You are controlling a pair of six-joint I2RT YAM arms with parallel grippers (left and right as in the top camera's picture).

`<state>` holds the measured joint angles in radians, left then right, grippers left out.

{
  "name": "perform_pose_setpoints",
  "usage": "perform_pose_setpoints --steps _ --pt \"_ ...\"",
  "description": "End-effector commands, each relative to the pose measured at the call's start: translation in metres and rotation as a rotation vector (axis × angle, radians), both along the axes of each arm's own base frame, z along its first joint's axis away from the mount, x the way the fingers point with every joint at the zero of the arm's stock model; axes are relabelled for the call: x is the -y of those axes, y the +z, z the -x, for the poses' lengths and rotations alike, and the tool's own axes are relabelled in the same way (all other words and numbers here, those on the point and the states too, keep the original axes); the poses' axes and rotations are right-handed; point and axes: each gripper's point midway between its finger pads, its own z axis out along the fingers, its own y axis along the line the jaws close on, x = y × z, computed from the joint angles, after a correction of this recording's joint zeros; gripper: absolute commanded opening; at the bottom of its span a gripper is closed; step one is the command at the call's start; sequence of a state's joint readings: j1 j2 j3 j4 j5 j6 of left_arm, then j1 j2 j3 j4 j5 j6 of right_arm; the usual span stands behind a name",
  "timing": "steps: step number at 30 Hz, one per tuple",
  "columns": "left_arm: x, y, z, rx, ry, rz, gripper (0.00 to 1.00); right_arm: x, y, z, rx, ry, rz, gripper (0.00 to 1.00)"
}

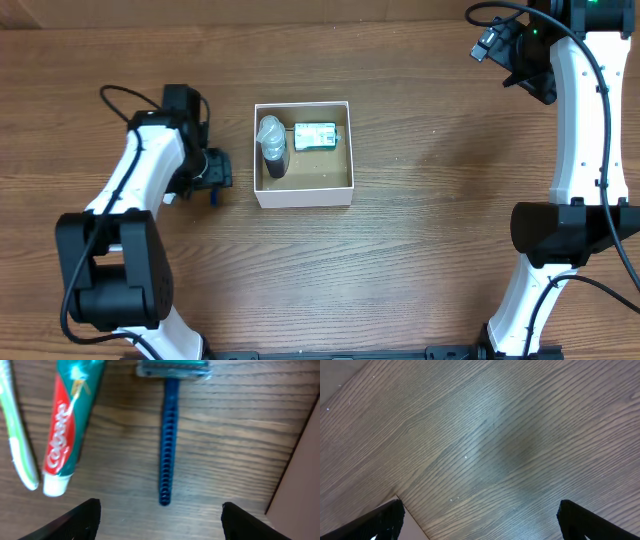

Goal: Pack container
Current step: 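Reach the left gripper down to the blue razor and grasp it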

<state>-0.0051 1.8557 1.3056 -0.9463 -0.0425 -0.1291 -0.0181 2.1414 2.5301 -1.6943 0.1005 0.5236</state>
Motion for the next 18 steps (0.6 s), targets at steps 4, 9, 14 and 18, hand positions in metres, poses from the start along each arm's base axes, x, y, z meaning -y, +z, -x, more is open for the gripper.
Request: perform_pose_setpoints --steps 4,9,14,18 --pt "0.006 -0.012 -0.007 -0.009 0.008 -0.025 0.69 0.001 0.008 0.000 0.026 -0.001 0.000 1.00" --pt "0.002 -0.018 -0.005 -0.013 0.008 -0.052 0.64 0.001 0.008 0.000 0.026 -0.001 0.000 1.00" --pt "0.004 -0.023 -0.004 -0.009 0.008 -0.041 0.65 0.001 0.008 0.000 0.026 -0.001 0.000 1.00" --pt "0.007 -0.031 -0.002 -0.004 0.006 -0.020 0.65 0.001 0.008 0.000 0.026 -0.001 0.000 1.00"
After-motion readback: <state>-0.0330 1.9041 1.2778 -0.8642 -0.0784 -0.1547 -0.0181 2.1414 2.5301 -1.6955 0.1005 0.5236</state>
